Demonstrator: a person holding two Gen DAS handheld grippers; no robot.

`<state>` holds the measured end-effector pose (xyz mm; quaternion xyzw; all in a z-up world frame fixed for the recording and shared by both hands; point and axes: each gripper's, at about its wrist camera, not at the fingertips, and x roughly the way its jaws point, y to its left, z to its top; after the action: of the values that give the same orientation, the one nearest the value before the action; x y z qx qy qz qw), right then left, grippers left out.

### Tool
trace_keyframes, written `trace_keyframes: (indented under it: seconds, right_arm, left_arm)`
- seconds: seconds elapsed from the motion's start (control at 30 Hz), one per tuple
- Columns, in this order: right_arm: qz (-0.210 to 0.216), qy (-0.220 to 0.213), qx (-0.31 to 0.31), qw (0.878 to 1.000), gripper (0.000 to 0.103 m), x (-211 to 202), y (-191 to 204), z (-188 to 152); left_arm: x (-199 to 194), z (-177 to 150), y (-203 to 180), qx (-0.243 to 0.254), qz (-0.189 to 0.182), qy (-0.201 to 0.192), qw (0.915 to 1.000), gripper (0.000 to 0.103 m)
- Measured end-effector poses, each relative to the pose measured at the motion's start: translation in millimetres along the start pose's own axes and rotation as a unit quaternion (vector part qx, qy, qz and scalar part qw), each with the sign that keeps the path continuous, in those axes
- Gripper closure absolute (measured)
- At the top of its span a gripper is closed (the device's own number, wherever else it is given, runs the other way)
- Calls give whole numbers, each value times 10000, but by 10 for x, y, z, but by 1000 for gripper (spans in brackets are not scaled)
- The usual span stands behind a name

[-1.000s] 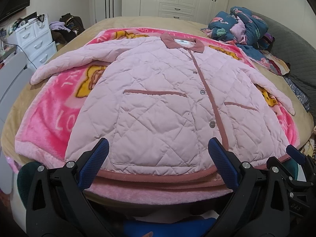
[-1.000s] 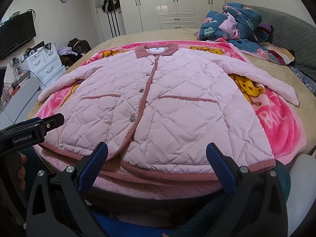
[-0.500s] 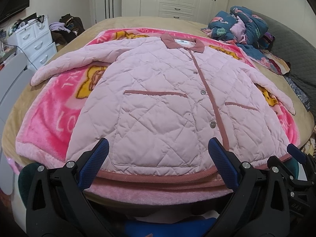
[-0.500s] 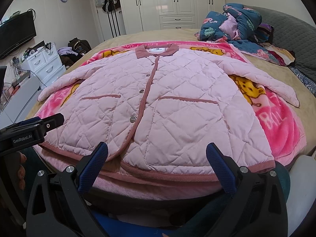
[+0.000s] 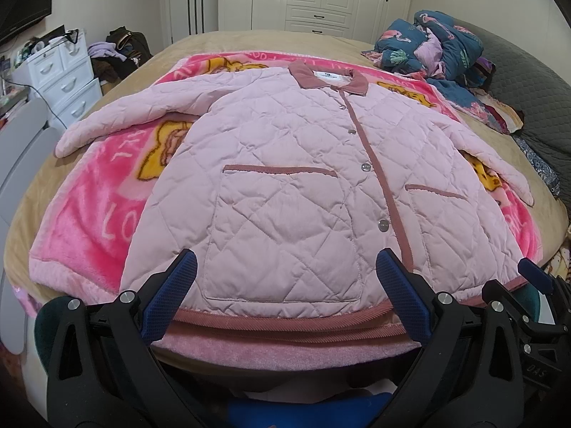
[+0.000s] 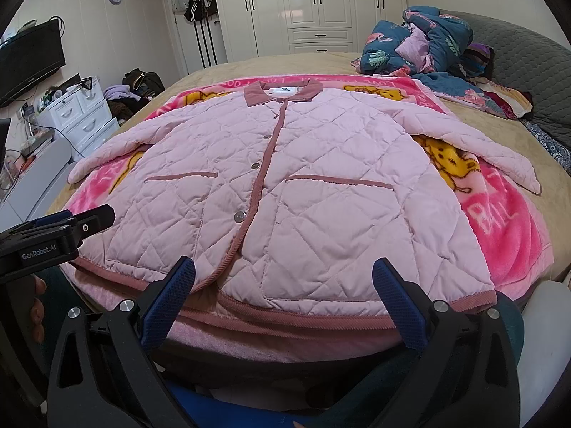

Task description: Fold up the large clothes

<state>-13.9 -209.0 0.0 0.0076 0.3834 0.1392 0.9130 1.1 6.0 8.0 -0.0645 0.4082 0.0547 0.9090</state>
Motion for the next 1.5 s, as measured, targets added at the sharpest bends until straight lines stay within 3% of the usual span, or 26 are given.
trace_keyframes:
  seconds: [0.83,1.5]
  right_arm:
    - [-89,94,-6,9999,4,93,-47,81]
    - [-142,201,60,9997,4,473,-180,735]
  left_arm:
    - [67,35,-50,119,-56,75,9999,9]
    - [421,608,-78,143,-51,71,9999,9]
